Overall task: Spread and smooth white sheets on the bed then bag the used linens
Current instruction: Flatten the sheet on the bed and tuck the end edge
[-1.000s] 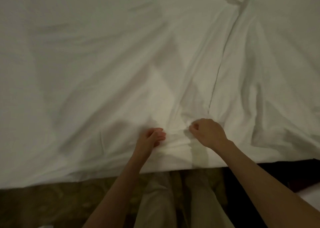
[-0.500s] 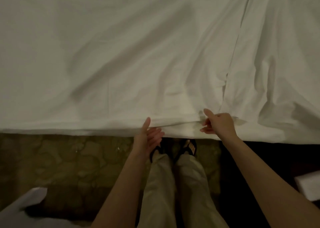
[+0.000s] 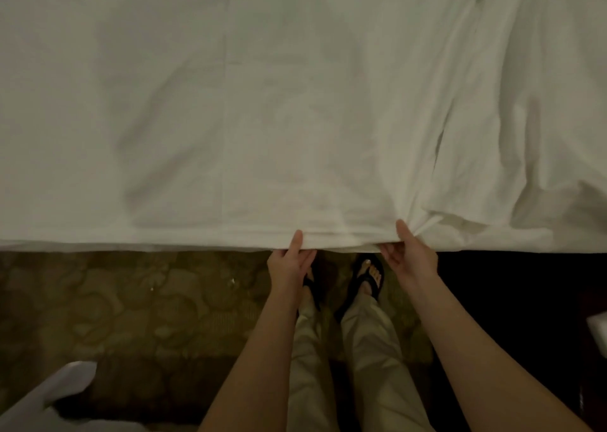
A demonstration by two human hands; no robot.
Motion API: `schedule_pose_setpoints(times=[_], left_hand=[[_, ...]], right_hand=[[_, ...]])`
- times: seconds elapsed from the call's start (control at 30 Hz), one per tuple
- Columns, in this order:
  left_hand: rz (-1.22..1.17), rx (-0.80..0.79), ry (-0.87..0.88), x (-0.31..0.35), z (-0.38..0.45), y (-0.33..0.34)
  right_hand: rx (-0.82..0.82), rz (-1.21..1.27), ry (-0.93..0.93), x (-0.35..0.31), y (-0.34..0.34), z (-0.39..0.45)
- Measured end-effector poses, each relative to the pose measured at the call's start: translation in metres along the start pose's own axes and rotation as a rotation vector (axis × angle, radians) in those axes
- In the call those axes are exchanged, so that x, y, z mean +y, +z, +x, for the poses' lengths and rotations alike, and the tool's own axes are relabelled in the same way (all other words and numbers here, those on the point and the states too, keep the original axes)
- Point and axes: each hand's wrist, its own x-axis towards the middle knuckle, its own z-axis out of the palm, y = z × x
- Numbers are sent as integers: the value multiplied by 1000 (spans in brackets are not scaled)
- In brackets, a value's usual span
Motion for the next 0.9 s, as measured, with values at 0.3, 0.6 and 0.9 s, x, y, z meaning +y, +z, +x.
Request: schedule_pose_setpoints(times=[0.3, 0.6, 0.9], left_hand=[[-229, 70, -1, 28, 1, 6], [-283, -9, -16, 28, 2, -14], [-236, -105, -74, 21, 5, -15]], right_hand=[[130, 146, -178, -13, 0, 0], [-2, 204, -109, 13, 25, -15], [-64, 224, -28, 38, 39, -18]])
